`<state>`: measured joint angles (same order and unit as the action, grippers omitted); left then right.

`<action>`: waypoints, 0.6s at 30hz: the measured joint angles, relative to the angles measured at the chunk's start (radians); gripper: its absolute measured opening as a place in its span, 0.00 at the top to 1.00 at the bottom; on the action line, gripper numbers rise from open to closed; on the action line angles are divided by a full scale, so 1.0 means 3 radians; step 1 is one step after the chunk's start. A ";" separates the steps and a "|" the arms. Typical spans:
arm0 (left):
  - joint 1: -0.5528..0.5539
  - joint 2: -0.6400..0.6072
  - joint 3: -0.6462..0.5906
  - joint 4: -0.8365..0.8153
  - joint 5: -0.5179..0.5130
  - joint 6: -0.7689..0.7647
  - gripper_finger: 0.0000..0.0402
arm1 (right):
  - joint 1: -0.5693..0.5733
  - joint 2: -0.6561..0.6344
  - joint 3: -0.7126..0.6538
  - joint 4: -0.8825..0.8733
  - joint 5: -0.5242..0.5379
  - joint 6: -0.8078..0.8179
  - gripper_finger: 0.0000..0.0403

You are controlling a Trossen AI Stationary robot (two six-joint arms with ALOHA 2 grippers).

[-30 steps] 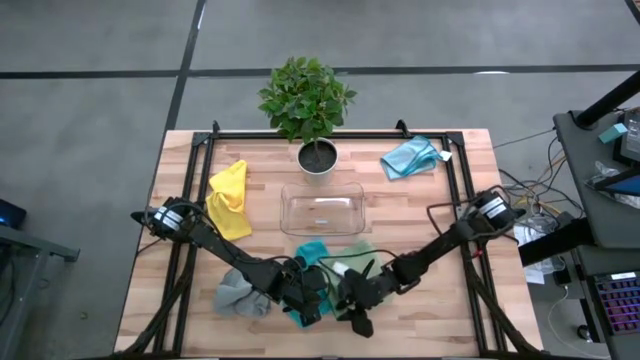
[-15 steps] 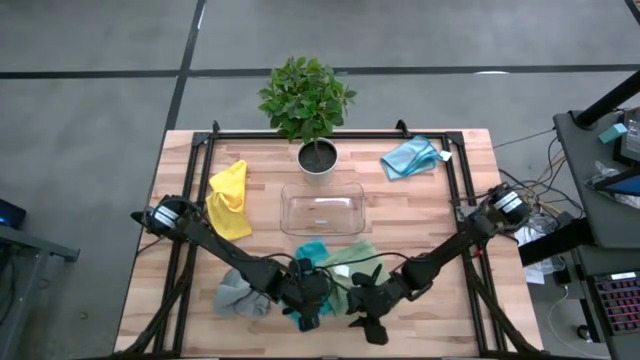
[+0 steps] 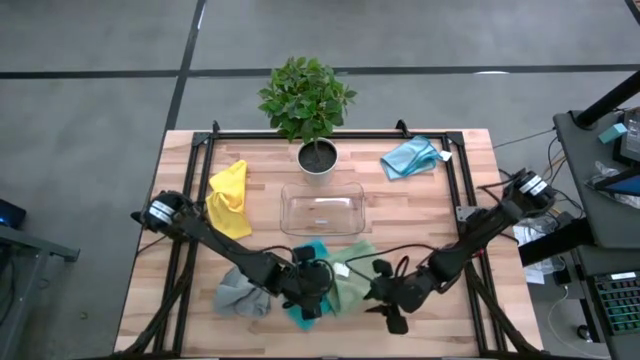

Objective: Fold microfiber towels
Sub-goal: Fold the green microfiber cloth

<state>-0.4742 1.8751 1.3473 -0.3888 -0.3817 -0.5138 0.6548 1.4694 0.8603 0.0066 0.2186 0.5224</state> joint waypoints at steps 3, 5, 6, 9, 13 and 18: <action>0.0095 0.0006 -0.0059 -0.0020 -0.0011 -0.0009 0.59 | -0.0001 -0.0074 -0.0149 0.0149 0.0153 0.0000 0.66; 0.0153 0.0008 -0.0089 -0.0017 -0.0011 -0.0010 0.59 | -0.0003 -0.0079 -0.0232 0.0284 0.0176 -0.0002 0.66; 0.0179 0.0008 -0.0096 -0.0018 -0.0011 -0.0010 0.59 | -0.0001 -0.0079 -0.0264 0.0341 0.0197 -0.0008 0.67; 0.0229 0.0018 -0.0108 -0.0012 0.0034 -0.0045 0.59 | 0.0000 -0.0049 -0.0311 0.0376 0.0284 -0.0016 0.67; 0.0245 0.0025 -0.0149 -0.0015 0.0126 -0.0179 0.59 | -0.0001 -0.0040 -0.0351 0.0378 0.0358 -0.0009 0.67; 0.0246 0.0025 -0.0259 -0.0004 0.0167 -0.0365 0.59 | -0.0001 -0.0046 -0.0428 0.0477 0.0414 -0.0024 0.67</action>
<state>-0.4004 1.8828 1.2695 -0.3899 -0.3317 -0.6232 0.6544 1.4555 0.7318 0.1497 0.3428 0.5152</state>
